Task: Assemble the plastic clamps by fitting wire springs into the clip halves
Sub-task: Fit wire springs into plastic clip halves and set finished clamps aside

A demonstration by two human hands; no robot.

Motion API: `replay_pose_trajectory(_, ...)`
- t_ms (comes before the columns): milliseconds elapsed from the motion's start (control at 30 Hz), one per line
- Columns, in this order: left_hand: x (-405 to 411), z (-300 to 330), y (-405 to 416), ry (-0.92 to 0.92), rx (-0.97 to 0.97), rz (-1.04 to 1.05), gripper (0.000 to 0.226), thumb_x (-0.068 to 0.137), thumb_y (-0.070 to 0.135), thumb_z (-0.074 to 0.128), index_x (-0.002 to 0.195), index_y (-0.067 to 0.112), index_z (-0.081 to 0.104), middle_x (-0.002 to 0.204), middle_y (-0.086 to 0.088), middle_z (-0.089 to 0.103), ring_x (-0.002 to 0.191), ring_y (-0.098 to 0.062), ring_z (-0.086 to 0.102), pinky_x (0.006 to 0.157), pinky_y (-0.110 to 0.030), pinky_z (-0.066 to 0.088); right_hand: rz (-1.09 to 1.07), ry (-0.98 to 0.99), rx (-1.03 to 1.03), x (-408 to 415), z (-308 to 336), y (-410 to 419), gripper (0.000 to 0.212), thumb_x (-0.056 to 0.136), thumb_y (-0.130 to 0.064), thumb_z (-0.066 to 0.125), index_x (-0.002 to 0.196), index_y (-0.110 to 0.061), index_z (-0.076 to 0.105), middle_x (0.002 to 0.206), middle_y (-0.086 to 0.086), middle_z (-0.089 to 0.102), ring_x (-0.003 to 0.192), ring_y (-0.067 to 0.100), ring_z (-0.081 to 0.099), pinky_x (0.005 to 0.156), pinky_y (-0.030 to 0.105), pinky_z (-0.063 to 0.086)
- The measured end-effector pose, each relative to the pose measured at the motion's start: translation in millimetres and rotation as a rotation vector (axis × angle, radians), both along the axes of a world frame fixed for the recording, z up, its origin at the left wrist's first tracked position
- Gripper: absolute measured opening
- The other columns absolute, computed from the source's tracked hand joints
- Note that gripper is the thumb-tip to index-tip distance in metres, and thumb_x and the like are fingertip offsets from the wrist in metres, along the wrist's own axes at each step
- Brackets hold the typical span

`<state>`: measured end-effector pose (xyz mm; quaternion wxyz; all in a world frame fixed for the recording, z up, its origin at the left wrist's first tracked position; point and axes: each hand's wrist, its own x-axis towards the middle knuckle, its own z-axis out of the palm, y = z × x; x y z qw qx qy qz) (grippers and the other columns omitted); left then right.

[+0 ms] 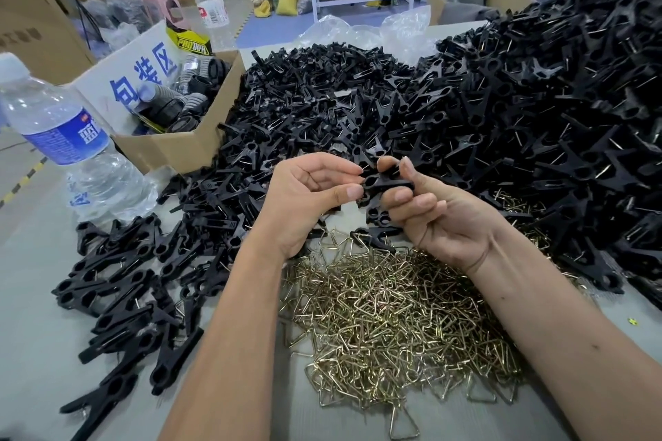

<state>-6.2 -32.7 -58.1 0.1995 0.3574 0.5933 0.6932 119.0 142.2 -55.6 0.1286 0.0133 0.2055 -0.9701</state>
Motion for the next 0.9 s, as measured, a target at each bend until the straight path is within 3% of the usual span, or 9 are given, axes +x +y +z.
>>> replay_pose_trajectory(100,1,0,2,0.039,-0.001,0.027,0.024,0.074,0.003,0.087,0.091,0.02,0.081,0.085,-0.004,0.079,0.079,-0.013,0.074,0.076,-0.028,0.061,-0.022,-0.012,0.043,-1,-3,2,0.025,0.081,-0.008,0.084,0.104,-0.005,0.076,0.071,0.009,0.056,0.046,0.007,0.059,0.035,0.014,0.047)
replay_pose_trajectory(200,2,2,1,0.051,0.005,0.098,0.024,0.073,0.007,0.089,0.093,0.017,0.08,0.086,-0.006,0.08,0.081,-0.015,0.075,0.075,-0.026,0.061,-0.158,0.037,0.319,0,-1,0,0.023,0.09,-0.024,0.07,0.108,-0.013,0.08,0.07,0.004,0.059,0.049,0.003,0.057,0.039,0.01,0.047)
replay_pose_trajectory(400,-18,9,-6,0.086,-0.031,0.592,0.022,0.079,0.003,0.086,0.092,0.019,0.079,0.083,0.0,0.079,0.081,-0.013,0.075,0.078,-0.023,0.059,-0.6,0.041,0.915,-11,42,22,0.037,0.088,-0.029,0.07,0.123,-0.021,0.076,0.075,0.003,0.071,0.061,0.013,0.063,0.053,0.02,0.053)
replay_pose_trajectory(467,-29,14,-7,0.111,-0.144,0.714,0.02,0.079,0.005,0.085,0.091,0.02,0.078,0.079,0.005,0.078,0.079,-0.011,0.075,0.079,-0.029,0.061,-0.807,-0.018,1.303,-23,62,37,0.052,0.09,-0.033,0.073,0.14,-0.021,0.065,0.084,0.009,0.076,0.067,0.019,0.069,0.061,0.028,0.06)
replay_pose_trajectory(533,-40,20,-6,0.178,-0.29,0.796,0.02,0.081,0.006,0.082,0.089,0.024,0.077,0.074,0.009,0.075,0.072,-0.004,0.072,0.076,-0.029,0.062,-0.943,-0.157,1.839,-38,74,53,0.062,0.092,-0.04,0.076,0.147,-0.019,0.057,0.106,0.017,0.077,0.087,0.024,0.071,0.088,0.041,0.06)
replay_pose_trajectory(600,-53,28,-5,0.29,-0.461,0.853,0.023,0.082,0.006,0.077,0.088,0.028,0.076,0.073,0.013,0.072,0.071,0.0,0.068,0.071,-0.024,0.059,-1.0,-0.201,2.137,-54,81,53,0.053,0.091,-0.039,0.078,0.138,-0.016,0.066,0.11,0.014,0.076,0.092,0.023,0.07,0.099,0.034,0.054)
replay_pose_trajectory(733,-79,34,2,0.543,-0.821,0.79,0.037,0.079,-0.002,0.069,0.094,0.031,0.076,0.094,0.009,0.071,0.106,-0.019,0.064,0.085,-0.032,0.056,-0.724,0.078,2.286,-98,73,13,0.014,0.093,-0.022,0.075,0.105,-0.019,0.082,0.093,0.0,0.078,0.076,0.012,0.067,0.091,0.031,0.059)
replay_pose_trajectory(800,-89,35,11,0.672,-0.956,0.738,0.04,0.083,0.001,0.068,0.104,0.034,0.077,0.11,-0.001,0.068,0.119,-0.03,0.052,0.098,-0.036,0.049,-0.537,0.178,2.404,-124,65,-4,0.019,0.092,-0.015,0.072,0.105,-0.024,0.082,0.103,0.003,0.078,0.091,0.021,0.071,0.089,0.029,0.056)
replay_pose_trajectory(900,-101,33,22,0.836,-1.07,0.622,0.033,0.09,0.011,0.071,0.112,0.035,0.076,0.118,-0.007,0.062,0.12,-0.035,0.047,0.098,-0.037,0.042,-0.248,0.234,2.598,-158,51,-17,0.039,0.09,0.001,0.063,0.117,-0.025,0.076,0.117,0.01,0.072,0.112,0.032,0.065,0.091,0.04,0.058)
